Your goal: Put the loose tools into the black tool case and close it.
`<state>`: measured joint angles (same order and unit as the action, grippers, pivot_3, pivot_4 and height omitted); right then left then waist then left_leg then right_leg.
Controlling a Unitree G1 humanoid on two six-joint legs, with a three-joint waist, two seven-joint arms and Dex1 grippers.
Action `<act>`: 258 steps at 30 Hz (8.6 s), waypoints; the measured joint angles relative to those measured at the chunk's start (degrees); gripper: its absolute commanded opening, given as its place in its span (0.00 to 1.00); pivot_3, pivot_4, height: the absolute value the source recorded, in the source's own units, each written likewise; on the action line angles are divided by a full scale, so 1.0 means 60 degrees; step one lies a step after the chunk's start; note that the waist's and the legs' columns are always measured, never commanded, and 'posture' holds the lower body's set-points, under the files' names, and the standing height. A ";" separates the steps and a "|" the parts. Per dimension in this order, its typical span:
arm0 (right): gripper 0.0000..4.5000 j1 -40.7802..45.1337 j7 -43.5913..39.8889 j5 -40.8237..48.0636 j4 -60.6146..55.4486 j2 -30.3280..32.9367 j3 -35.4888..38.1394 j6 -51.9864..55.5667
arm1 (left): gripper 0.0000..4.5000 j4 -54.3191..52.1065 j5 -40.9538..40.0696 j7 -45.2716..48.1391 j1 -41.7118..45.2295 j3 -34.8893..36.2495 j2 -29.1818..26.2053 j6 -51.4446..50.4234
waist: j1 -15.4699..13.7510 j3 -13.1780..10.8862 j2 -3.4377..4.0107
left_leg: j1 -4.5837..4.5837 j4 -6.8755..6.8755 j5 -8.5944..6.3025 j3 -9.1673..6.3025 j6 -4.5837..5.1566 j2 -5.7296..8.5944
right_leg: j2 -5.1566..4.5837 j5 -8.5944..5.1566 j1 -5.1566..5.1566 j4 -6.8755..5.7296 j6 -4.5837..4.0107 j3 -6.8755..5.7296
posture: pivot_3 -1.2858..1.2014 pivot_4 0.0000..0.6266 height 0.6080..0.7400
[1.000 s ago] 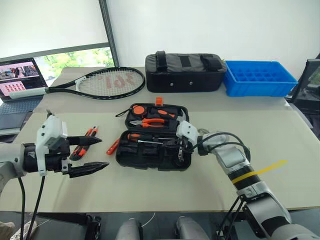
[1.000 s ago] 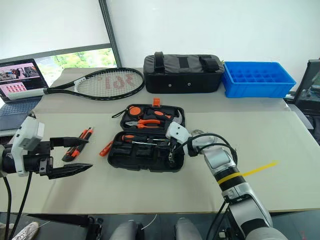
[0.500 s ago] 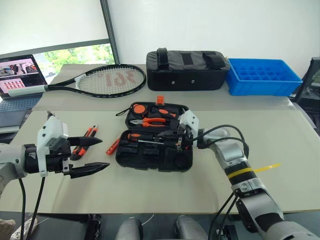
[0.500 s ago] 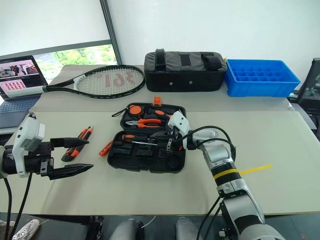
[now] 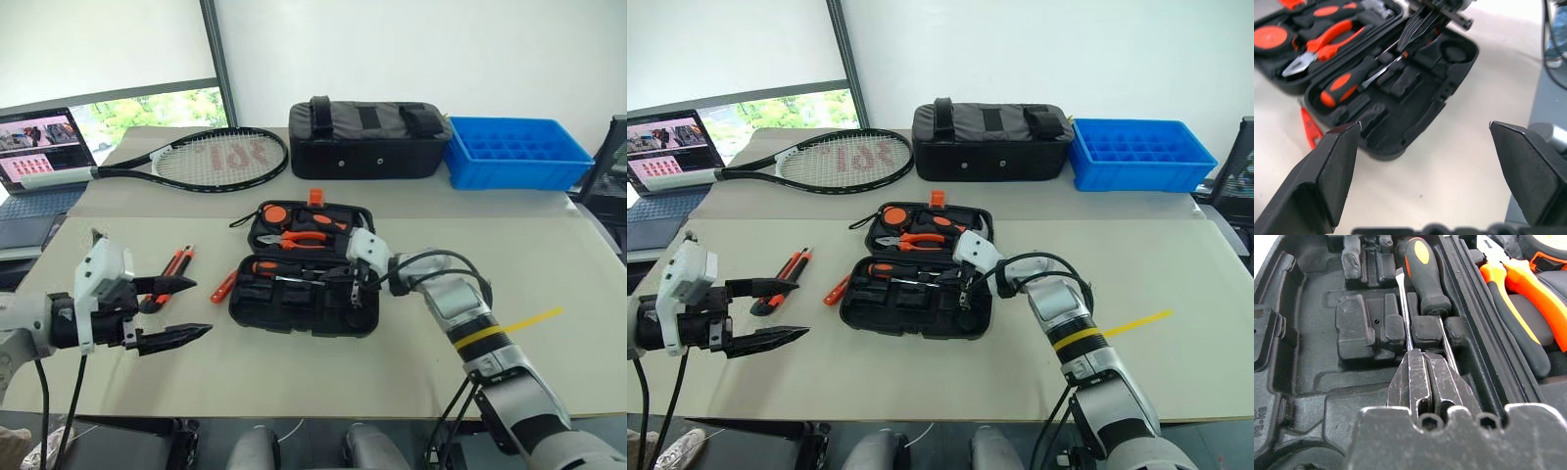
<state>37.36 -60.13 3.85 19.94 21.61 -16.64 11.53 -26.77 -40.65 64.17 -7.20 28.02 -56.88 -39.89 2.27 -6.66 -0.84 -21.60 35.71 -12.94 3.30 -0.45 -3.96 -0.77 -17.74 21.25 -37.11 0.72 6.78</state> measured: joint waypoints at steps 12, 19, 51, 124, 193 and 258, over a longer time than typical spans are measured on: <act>0.49 -0.1530 -0.0265 0.2774 -0.2851 0.0992 0.2647 0.0444 | 1.00 0.0767 0.2817 -0.3530 -0.0119 -0.1630 0.2541 0.1482 | -0.0088 -0.0004 0.0011 | -0.0036 -0.0006 0.0000 -0.0010 0.0000 0.0009 | -0.0022 0.0002 0.0008 0.0009 0.0002 -0.0013 | 0.52 0.24 0.75; 0.79 -0.2826 0.0147 0.3445 -0.4364 0.2149 0.3858 0.1306 | 1.00 0.2024 0.3820 -0.4555 0.0259 -0.2204 0.3213 0.2183 | 0.0010 -0.0006 0.0001 | -0.0033 -0.0006 0.0000 -0.0008 0.0000 0.0004 | -0.0014 0.0002 0.0006 0.0008 0.0001 -0.0002 | 0.52 0.24 0.75; 0.80 -0.7006 -0.3529 0.5983 -0.4737 0.4217 0.7818 0.0249 | 0.11 0.4231 0.4081 -0.4829 0.1822 -0.3333 0.4575 0.3013 | -0.0160 -0.0014 -0.0005 | -0.0015 0.0024 0.0000 -0.0004 0.0000 0.0030 | -0.0021 -0.0014 -0.0038 0.0017 0.0077 0.0017 | 0.52 0.24 0.75; 0.80 -0.7486 -0.3192 0.6137 -0.5138 0.4152 0.7741 -0.0222 | 0.11 1.2653 0.6922 0.4036 0.9538 -0.7302 0.3583 0.9937 | -0.0199 0.0003 0.0036 | -0.0057 0.0044 0.0001 -0.0023 0.0005 0.0019 | 0.0036 -0.0030 -0.0027 0.0012 0.0108 0.0031 | 0.52 0.24 0.75; 0.80 -0.7959 -0.3162 0.5945 -0.5163 0.3766 0.7582 -0.0877 | 0.01 1.2215 0.6034 0.2280 0.7904 -0.6129 0.4965 1.0346 | -0.0245 0.0004 0.0039 | -0.0065 0.0076 0.0001 -0.0048 0.0005 0.0026 | 0.0045 -0.0016 -0.0041 0.0005 0.0084 0.0042 | 0.52 0.24 0.75; 1.00 -0.5326 -0.4612 0.5292 -0.2104 0.4354 0.6412 -0.1436 | 0.40 0.6909 0.4086 -0.4372 0.4191 -0.2148 0.3638 0.2345 | -0.0227 -0.0037 0.0001 | 0.0034 0.0032 0.0000 -0.0047 0.0000 0.0023 | 0.0025 -0.0007 -0.0124 0.0030 0.0053 0.0035 | 0.52 0.24 0.75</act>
<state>5.41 -87.81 35.60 7.32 47.73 21.84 2.91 14.69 -16.14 37.94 17.94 15.13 -35.05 -25.82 0.90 -6.88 -0.84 -21.40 35.90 -12.94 3.02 -0.44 -3.83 -0.62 -17.78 20.51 -36.92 1.03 6.99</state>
